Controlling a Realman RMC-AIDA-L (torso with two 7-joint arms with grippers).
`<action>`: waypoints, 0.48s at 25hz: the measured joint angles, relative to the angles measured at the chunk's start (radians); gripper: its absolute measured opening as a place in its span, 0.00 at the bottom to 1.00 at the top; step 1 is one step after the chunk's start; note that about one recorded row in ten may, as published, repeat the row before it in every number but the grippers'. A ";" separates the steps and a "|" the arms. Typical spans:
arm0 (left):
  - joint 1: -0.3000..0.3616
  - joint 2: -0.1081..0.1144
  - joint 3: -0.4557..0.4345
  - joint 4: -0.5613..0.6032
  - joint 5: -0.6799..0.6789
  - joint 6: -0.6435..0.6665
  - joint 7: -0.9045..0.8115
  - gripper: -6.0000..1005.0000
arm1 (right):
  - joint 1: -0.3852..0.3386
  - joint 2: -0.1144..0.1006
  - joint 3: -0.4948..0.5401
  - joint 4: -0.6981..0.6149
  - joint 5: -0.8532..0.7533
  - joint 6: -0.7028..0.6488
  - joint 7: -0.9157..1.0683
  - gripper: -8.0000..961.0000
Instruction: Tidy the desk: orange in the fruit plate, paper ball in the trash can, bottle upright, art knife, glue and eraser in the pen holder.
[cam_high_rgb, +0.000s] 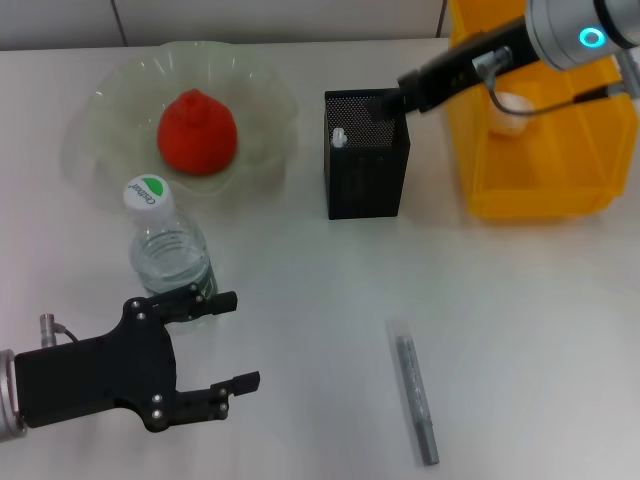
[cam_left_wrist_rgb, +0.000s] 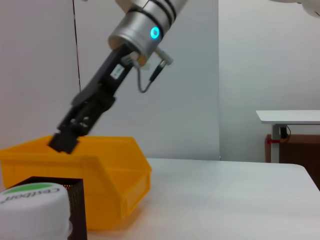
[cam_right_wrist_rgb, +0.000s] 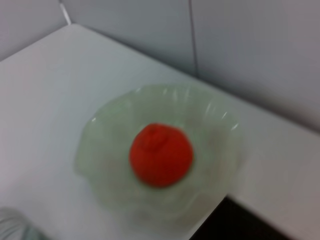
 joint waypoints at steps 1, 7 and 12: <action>0.000 0.000 0.000 0.000 0.000 0.000 0.000 0.79 | -0.009 0.000 -0.019 -0.051 -0.010 -0.093 0.054 0.52; -0.002 0.003 -0.003 0.002 0.011 -0.001 -0.007 0.79 | -0.067 0.009 -0.209 -0.172 -0.129 -0.219 0.194 0.71; -0.003 0.004 -0.003 0.004 0.012 0.000 -0.009 0.79 | -0.097 0.017 -0.366 -0.199 -0.202 -0.270 0.287 0.71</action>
